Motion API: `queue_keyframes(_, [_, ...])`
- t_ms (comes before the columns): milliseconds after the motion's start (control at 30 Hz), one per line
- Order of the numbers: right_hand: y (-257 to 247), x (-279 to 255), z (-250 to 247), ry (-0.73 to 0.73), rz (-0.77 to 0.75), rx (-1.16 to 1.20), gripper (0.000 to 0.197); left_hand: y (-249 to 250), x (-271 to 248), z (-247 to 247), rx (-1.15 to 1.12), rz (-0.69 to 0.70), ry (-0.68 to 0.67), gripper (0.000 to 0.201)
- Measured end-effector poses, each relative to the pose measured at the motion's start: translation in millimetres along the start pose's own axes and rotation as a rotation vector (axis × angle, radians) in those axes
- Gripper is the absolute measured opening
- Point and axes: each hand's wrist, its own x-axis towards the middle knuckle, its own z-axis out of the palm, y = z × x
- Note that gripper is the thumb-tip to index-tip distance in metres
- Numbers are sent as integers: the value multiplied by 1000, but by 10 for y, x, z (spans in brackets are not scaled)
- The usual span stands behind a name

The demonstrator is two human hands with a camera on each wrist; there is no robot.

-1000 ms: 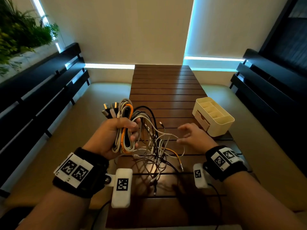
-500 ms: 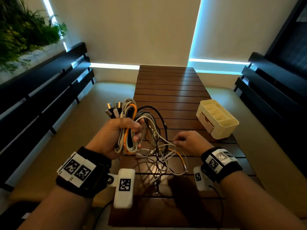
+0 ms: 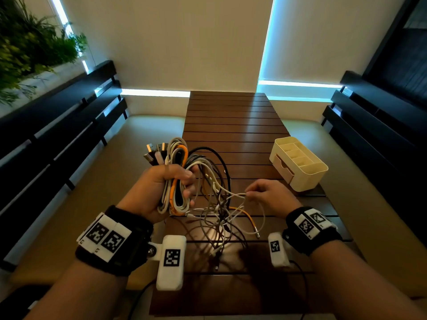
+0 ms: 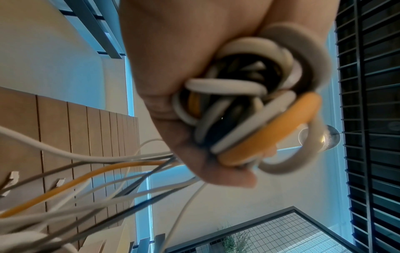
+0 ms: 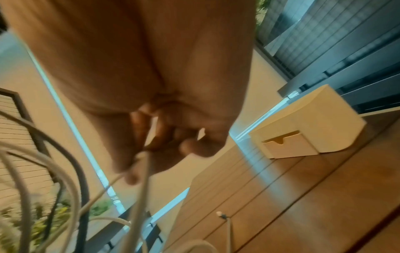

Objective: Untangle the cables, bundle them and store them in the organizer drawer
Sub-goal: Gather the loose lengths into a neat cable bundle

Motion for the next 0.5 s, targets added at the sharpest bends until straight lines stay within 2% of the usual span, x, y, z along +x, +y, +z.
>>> queue_keyframes(133, [285,181,-87,177,204,-121,9,-8,-27,17,2,14,15,23])
queue_keyframes(233, [341,228,-166,301,266,-171,14,1,-30,17,1,11,20,24])
queue_keyframes(300, [308,222,-211,364,282,-186,9,7,-28,18,-1,11,19,24])
queue_keyframes(333, [273,210,-217,374,268,-176,7,6,-27,22,0,9,20,24])
queue_keyframes(400, [146,155,-202,354,162,-118,20,-7,-22,42,19,8,27,24])
queue_keyframes(500, [-238,-39,-162,228,-137,16,34,-62,10,98,92,20,43,26])
